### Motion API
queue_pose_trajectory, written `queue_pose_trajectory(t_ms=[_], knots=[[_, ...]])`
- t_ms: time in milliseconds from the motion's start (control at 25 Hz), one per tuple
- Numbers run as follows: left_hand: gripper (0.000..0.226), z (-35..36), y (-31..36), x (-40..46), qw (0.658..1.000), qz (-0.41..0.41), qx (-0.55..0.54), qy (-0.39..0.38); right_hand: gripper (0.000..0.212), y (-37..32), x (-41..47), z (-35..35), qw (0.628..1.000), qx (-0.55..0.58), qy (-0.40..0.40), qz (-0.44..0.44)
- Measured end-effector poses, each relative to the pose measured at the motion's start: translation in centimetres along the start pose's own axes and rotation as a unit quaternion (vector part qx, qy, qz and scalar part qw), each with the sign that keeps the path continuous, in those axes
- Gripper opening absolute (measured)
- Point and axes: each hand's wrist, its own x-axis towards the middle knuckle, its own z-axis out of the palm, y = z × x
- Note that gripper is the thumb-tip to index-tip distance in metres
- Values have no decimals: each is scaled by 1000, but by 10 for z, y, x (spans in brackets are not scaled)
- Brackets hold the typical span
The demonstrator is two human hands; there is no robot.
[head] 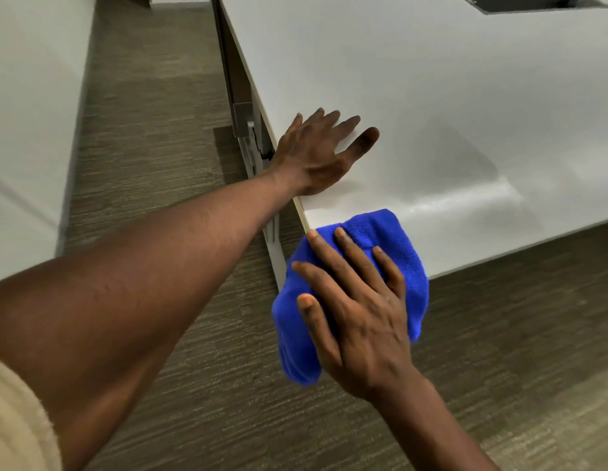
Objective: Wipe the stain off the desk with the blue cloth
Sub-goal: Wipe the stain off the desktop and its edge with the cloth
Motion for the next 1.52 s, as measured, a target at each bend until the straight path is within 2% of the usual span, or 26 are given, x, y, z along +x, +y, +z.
queue_pose_trajectory(t_ms=[80, 160, 240, 360, 440, 520, 600, 680, 760, 920, 1000, 1080, 1240, 1360, 1520], knots=[[87, 0, -1, -1, 1000, -6, 2, 0, 39, 28, -15, -6, 998, -11, -8, -62], [84, 0, -2, -1, 1000, -11, -1, -3, 43, 53, -24, -9, 998, -24, 18, -63], [87, 1, -2, -1, 1000, -14, -11, -10, 48, 69, -22, -6, 995, -16, 90, 31], [89, 2, -2, 0, 1000, -15, -18, -8, 49, 58, -4, 5, 958, 11, 202, 205], [87, 1, -1, 1, 1000, -18, -15, -4, 47, 23, 3, 19, 945, 16, 221, 242], [85, 1, -1, 0, 1000, -18, -8, 0, 44, -11, -2, 34, 959, 11, 205, 195], [86, 1, -1, 0, 1000, -10, -2, 2, 39, -18, -17, 39, 981, -10, 168, 93], [90, 1, -1, 0, 1000, -3, -1, 5, 41, 13, -24, 32, 991, -45, 127, -6], [90, 2, -2, 1, 1000, -5, -3, 6, 46, 54, -27, 21, 990, -81, 111, -43], [85, 1, -4, -1, 1000, -4, -7, 1, 53, 103, -24, 2, 975, -101, 162, 109], [84, 0, -2, -2, 1000, -2, -9, 5, 53, 90, -19, 2, 968, -69, 181, 161], [83, 0, -2, -2, 1000, -4, -7, 4, 50, 55, -14, 10, 967, -32, 187, 168], [81, -1, 0, -2, 1000, -9, 7, 3, 41, -18, -8, 21, 987, -24, 119, 106], [83, 1, 2, -2, 1000, -5, 5, 5, 35, -26, 2, 10, 993, -74, 43, 86], [85, 3, 1, -1, 1000, -16, -4, 7, 40, -28, 42, -2, 980, -113, -146, 78]])
